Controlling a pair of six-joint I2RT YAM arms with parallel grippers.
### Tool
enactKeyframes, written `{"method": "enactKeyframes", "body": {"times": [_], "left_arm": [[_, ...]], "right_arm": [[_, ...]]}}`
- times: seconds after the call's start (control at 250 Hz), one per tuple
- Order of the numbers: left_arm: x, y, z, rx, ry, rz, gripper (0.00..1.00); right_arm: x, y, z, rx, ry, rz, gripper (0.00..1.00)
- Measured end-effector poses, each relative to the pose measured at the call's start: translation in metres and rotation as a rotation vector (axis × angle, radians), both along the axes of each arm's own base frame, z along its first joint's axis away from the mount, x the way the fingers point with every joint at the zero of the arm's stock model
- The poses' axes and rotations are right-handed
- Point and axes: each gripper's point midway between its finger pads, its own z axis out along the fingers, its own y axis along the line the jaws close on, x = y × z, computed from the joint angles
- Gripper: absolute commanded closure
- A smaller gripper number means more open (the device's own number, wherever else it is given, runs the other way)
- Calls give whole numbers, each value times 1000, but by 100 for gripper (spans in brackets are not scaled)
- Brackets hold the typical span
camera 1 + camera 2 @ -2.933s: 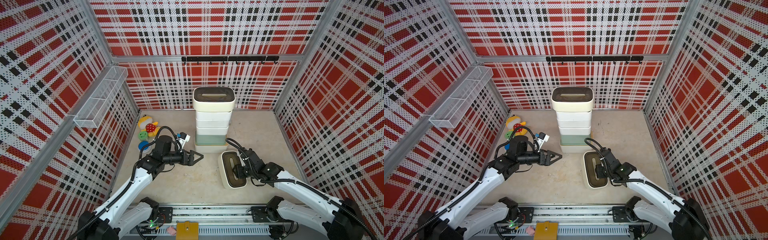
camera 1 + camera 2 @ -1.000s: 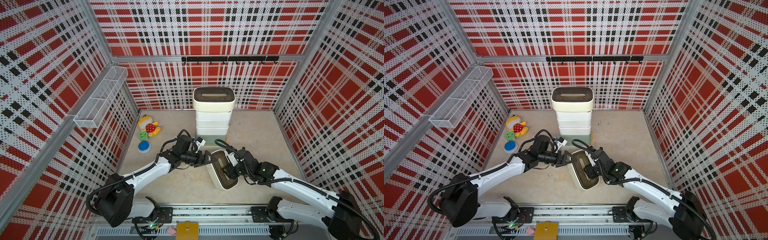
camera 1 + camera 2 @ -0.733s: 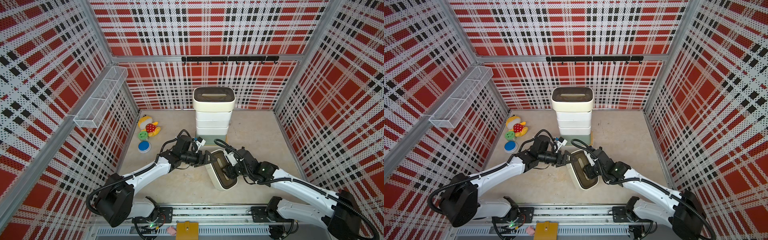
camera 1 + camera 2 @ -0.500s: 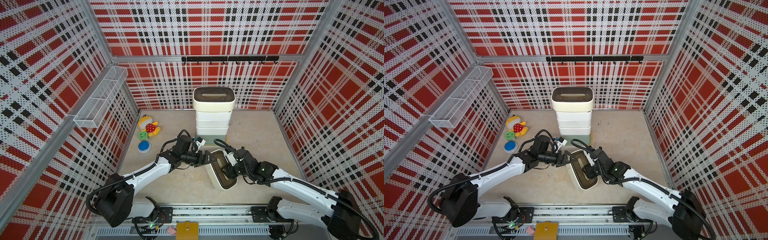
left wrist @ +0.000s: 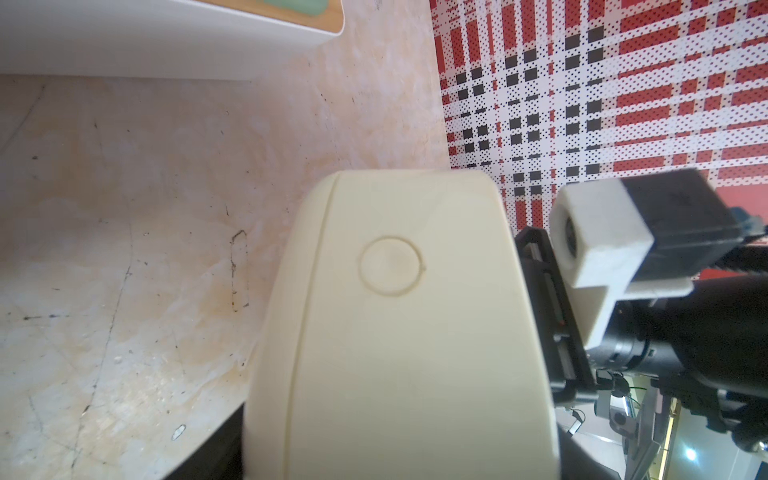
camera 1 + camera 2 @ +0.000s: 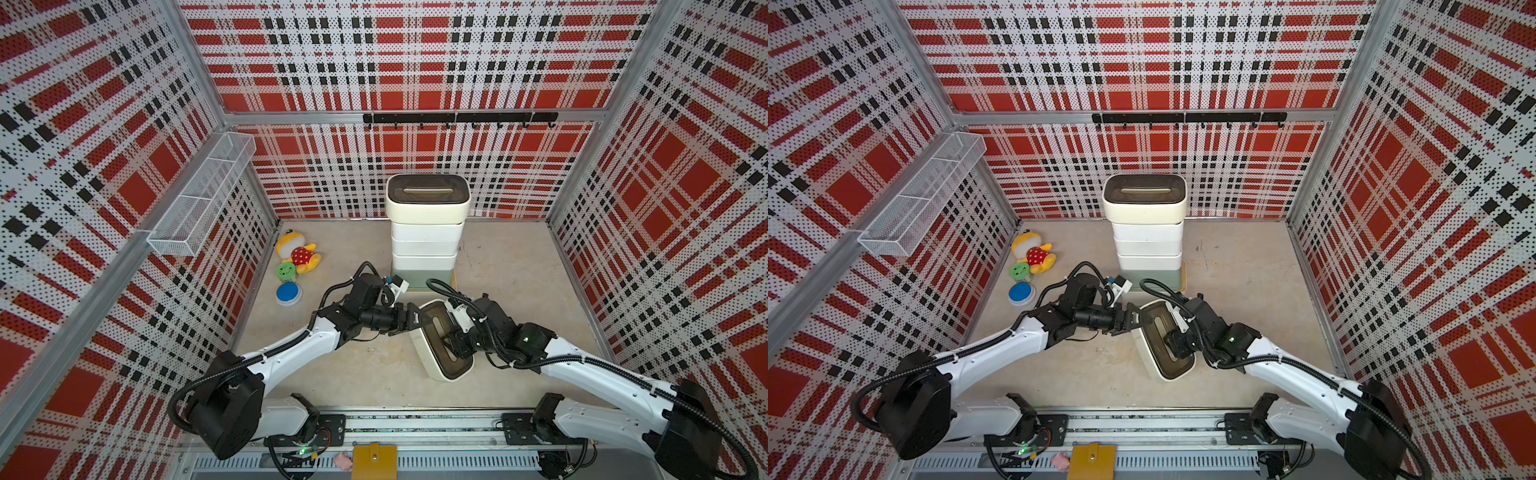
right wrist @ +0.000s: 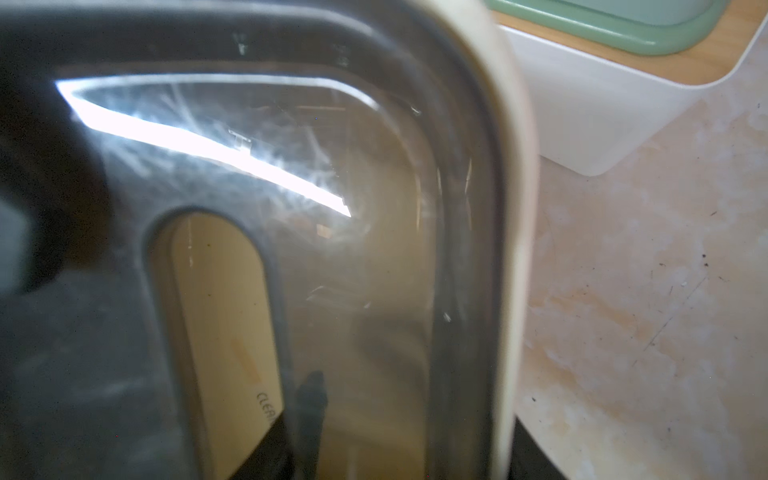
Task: Stack the tissue boxes
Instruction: Pick up the tissue box from the center of the board.
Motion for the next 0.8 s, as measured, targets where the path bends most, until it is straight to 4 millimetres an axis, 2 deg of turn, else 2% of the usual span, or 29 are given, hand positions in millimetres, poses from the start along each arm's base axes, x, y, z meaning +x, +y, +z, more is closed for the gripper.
{"method": "enactKeyframes", "body": {"times": [0.276, 0.456, 0.536, 0.8], "left_arm": [[0, 7, -2, 7, -27, 52, 28], [-1, 12, 0, 3, -42, 85, 29], [0, 15, 1, 5, -57, 100, 29], [-2, 26, -20, 57, -25, 151, 30]], "right_arm": [[3, 6, -4, -22, 9, 18, 54], [5, 9, 0, -19, 9, 20, 41], [8, 12, 8, 1, 1, 7, 36], [18, 21, 50, 90, -58, -22, 22]]}}
